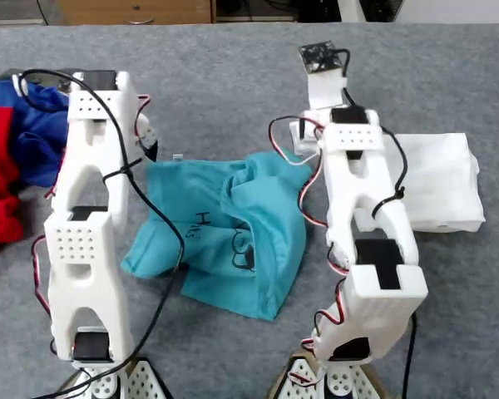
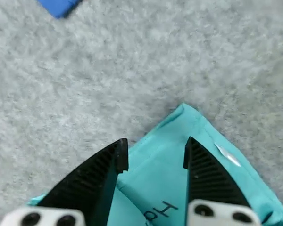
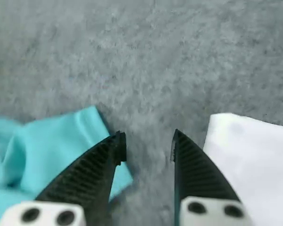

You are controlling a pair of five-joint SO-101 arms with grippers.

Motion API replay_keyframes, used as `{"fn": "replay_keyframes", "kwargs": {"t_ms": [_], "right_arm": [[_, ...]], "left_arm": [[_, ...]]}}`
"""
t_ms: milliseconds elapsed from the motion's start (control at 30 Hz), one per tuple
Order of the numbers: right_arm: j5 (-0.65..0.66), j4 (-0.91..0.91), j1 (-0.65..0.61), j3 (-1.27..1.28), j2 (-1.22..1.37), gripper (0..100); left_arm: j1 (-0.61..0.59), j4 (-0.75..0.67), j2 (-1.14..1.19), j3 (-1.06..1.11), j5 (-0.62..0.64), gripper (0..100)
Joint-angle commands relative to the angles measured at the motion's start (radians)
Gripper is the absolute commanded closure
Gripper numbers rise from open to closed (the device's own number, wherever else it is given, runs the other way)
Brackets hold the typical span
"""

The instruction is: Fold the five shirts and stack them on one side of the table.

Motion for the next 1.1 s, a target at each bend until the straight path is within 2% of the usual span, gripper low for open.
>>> {"fn": "replay_keyframes", "kwargs": {"t_ms": [0,167,433,867,1000,1067], "right_arm": [[-0.051,-0.12,0.022,0.024,-0.007,83.5],[-0.049,-0.187,0.021,0.074,-0.015,83.5],[-0.049,-0.192,0.022,0.074,-0.012,83.5],[-0.049,-0.192,0.022,0.074,-0.01,83.5],[-0.049,-0.192,0.021,0.074,-0.008,83.5],[-0.049,-0.192,0.021,0.074,-0.008,83.5]], "left_arm": [[0.032,0.011,0.019,-0.094,0.057,80],[0.034,0.011,0.111,-0.206,0.127,80],[0.035,0.011,0.242,-0.362,0.132,80],[0.04,0.011,0.363,-0.408,0.132,81],[0.041,0.011,0.355,-0.408,0.13,88],[0.048,0.011,0.355,-0.408,0.13,88]]}}
